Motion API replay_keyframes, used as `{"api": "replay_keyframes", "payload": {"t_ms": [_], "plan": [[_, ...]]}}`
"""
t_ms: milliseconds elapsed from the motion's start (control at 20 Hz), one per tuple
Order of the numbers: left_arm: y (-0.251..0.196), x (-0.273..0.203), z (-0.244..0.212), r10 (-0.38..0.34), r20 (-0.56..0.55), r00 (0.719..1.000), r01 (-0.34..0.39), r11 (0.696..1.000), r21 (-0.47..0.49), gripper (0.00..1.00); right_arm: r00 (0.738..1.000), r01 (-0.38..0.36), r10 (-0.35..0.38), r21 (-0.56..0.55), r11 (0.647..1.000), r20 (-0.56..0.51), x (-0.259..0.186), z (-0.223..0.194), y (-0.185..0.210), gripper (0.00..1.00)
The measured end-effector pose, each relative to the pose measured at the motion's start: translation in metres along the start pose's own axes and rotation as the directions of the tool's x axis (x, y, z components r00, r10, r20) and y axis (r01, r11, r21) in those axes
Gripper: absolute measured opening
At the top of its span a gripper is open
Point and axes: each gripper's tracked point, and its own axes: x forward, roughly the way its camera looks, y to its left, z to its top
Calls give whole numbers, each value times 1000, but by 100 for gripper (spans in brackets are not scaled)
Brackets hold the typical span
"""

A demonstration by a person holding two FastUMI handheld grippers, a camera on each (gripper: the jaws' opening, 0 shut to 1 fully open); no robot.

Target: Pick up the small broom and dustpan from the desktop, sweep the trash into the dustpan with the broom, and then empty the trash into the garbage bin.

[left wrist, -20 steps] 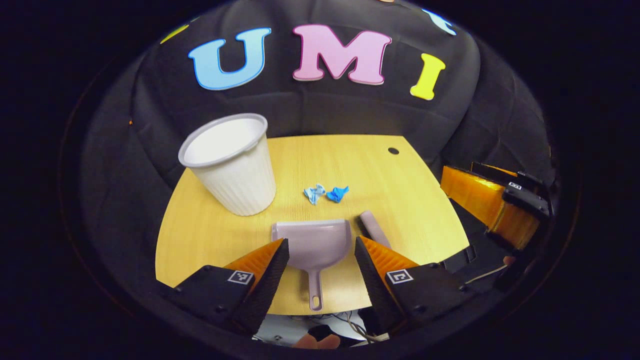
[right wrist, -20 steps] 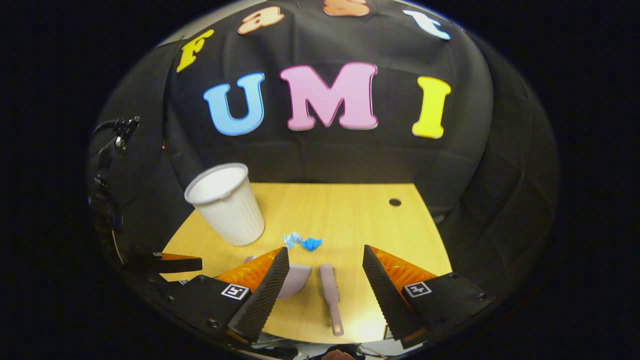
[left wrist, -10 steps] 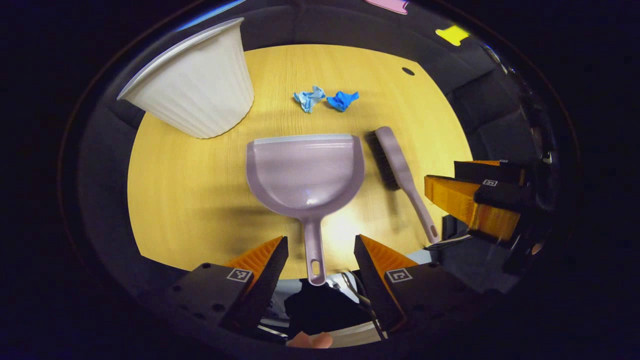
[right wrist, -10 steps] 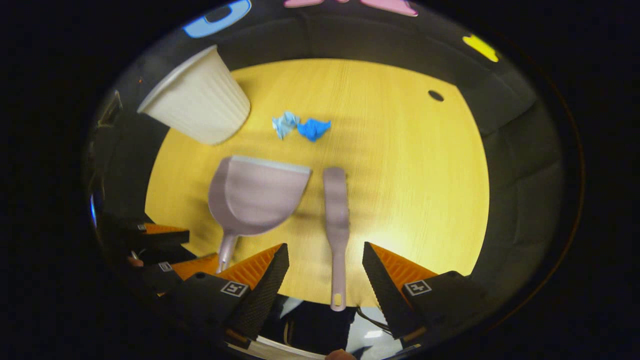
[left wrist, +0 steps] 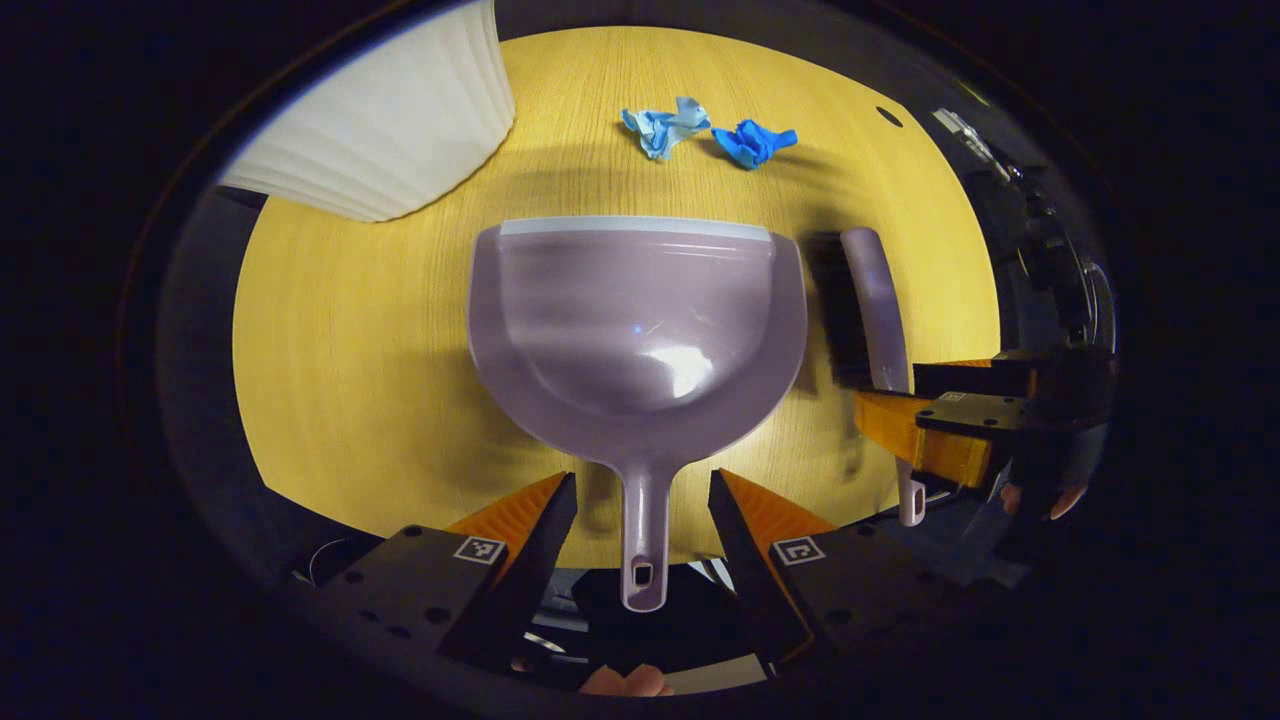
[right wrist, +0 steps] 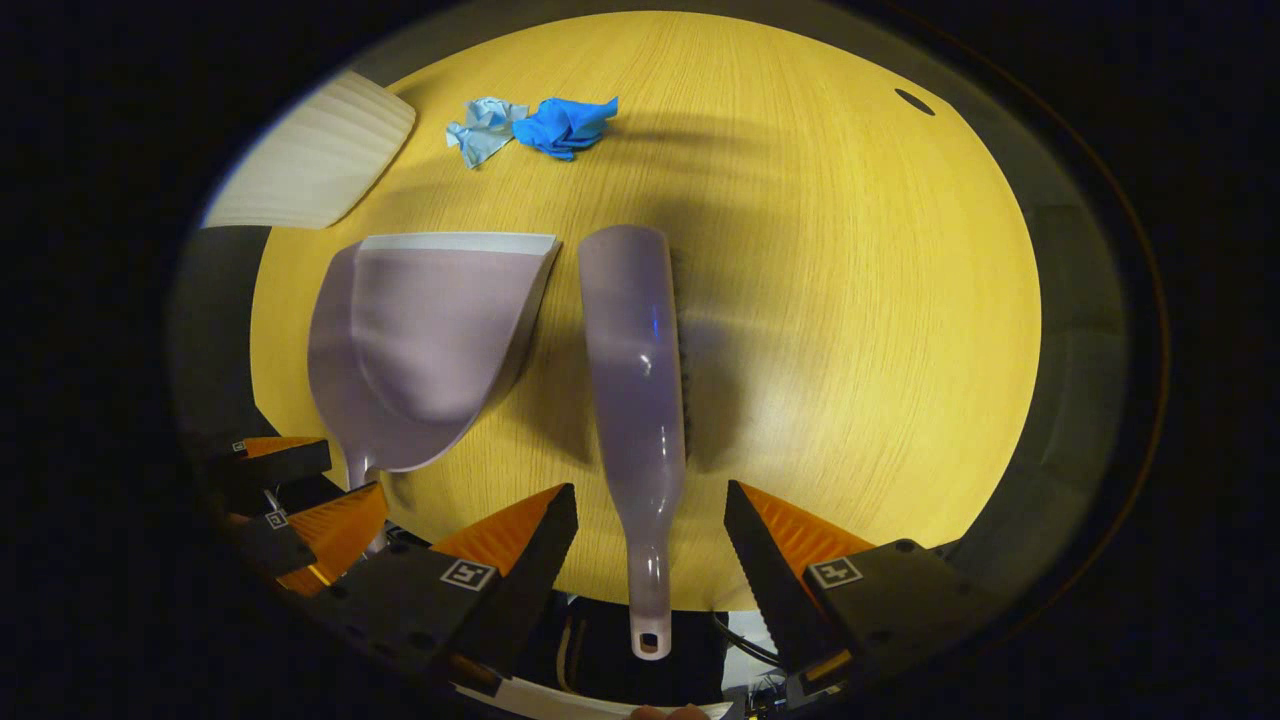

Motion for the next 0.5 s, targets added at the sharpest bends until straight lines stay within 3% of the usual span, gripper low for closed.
{"api": "replay_keyframes", "payload": {"t_ms": [200,250,300,400,450,500], "plan": [[-2,13,8,24,-25,999,-24,1000,7,80,999,36,-36,-9,999,-25,14,-2,-5,97],[-3,15,11,29,-22,999,-29,999,14,80,999,36,-36,-3,999,-28,17,-2,-4,89],[-2,17,13,40,-22,999,-39,999,25,80,999,41,-40,1,999,-32,18,-1,-5,94],[-5,20,12,46,-32,998,-45,999,22,76,999,40,-39,8,999,-37,20,1,-6,75],[-4,21,13,52,-30,998,-51,998,28,65,999,29,-28,4,1000,-43,20,1,-4,67],[-4,25,14,45,-26,999,-44,999,30,62,999,7,-8,-11,1000,-49,21,2,-2,64]]}}
